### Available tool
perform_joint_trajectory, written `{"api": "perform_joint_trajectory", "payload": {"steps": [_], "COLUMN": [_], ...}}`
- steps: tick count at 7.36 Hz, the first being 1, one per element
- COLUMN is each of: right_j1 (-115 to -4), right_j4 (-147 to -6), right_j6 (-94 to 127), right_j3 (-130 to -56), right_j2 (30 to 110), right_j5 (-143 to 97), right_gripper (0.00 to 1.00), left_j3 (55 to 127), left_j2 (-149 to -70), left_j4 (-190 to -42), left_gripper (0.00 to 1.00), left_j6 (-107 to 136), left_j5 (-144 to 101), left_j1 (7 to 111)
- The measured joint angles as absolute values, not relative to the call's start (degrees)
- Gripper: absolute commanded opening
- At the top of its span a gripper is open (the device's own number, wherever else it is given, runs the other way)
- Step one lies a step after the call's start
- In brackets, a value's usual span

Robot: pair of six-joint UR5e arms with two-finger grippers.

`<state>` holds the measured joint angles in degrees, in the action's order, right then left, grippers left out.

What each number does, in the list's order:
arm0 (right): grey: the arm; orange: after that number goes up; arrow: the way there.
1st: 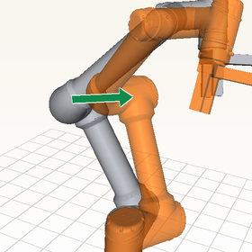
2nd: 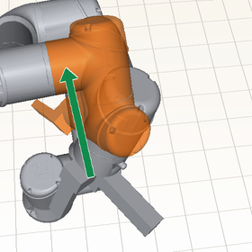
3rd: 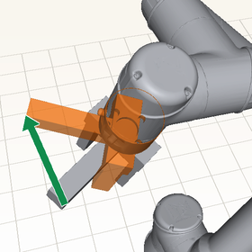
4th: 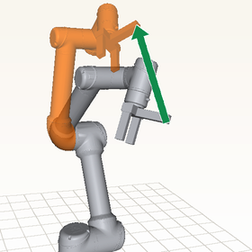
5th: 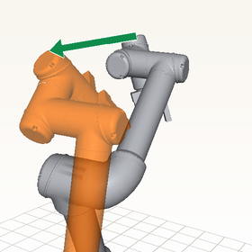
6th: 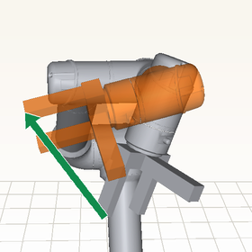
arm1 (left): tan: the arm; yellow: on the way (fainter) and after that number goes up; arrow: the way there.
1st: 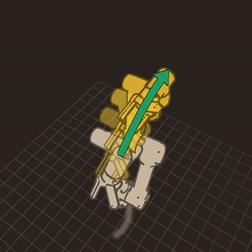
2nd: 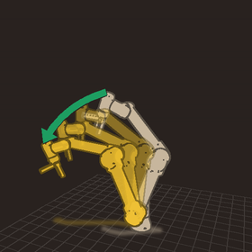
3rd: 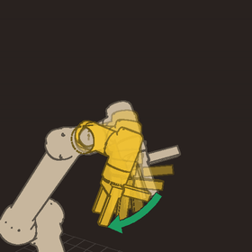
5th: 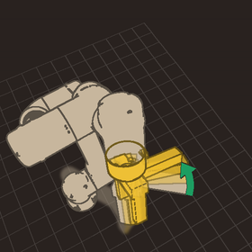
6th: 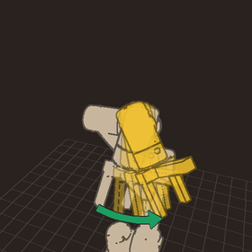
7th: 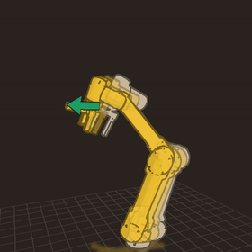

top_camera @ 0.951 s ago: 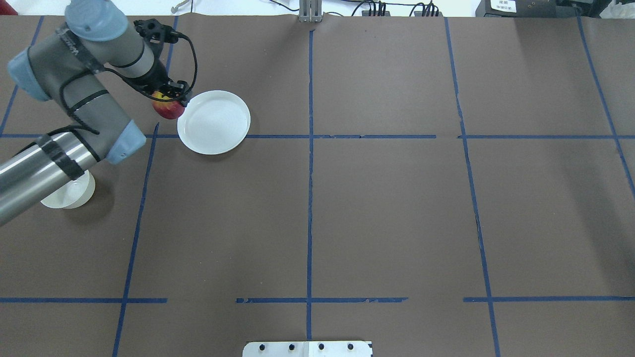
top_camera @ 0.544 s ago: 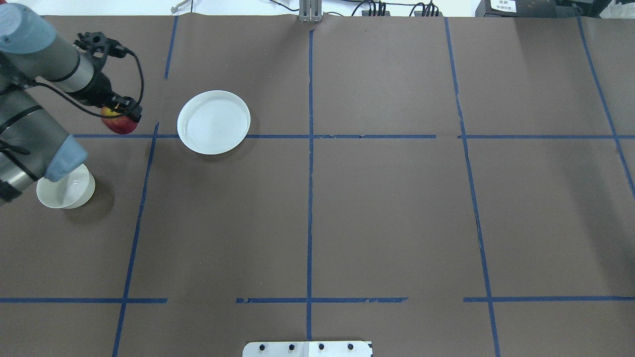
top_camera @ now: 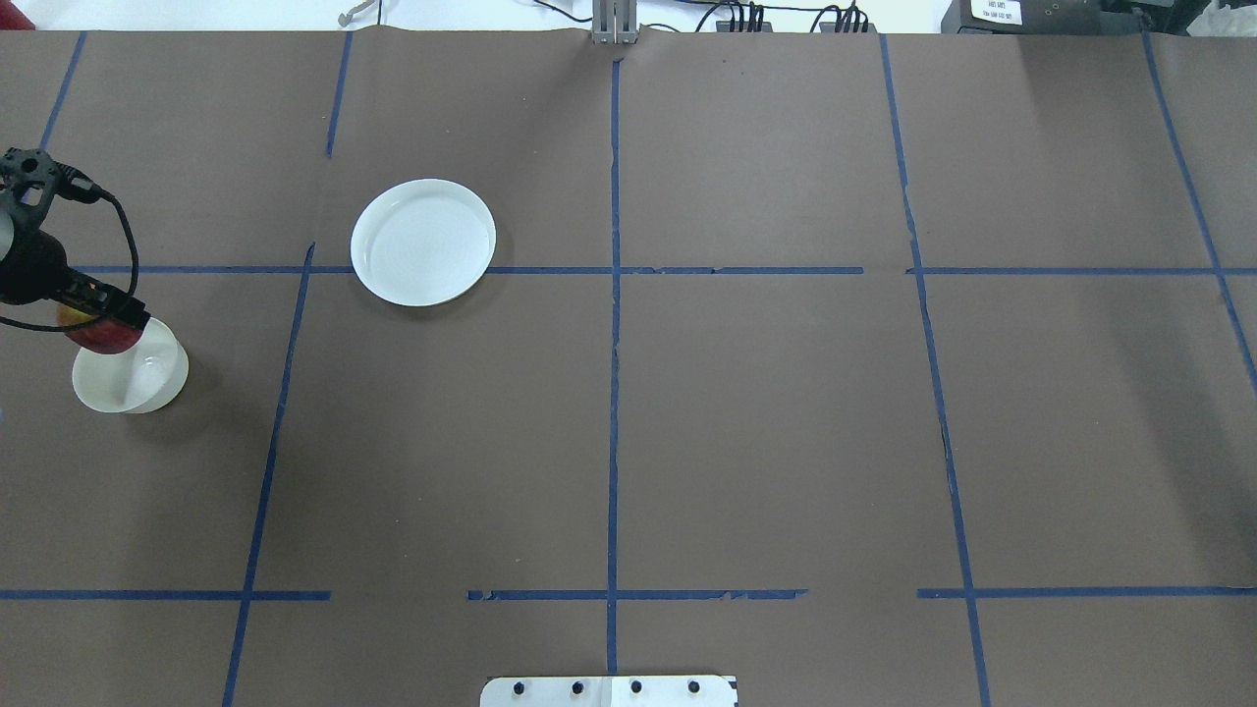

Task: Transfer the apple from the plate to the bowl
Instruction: 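Lift the apple with the left gripper and carry it over the white bowl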

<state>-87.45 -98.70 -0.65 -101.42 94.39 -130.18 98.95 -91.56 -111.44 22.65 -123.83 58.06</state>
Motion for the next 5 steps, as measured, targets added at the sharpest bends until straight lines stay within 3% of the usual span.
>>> {"api": "perform_joint_trajectory", "payload": {"steps": [5], "right_j1": [-87.45], "right_j4": [-98.67], "right_j6": [-0.64], "right_j3": [-101.42], "right_j2": [94.39], "right_j5": [-130.17], "right_gripper": [1.00], "left_j3": [96.69], "left_j2": [-91.82], "left_j4": [-111.38], "left_gripper": [0.00], "left_j6": [21.30], "left_j5": [-124.08], "left_j1": [57.59]}}
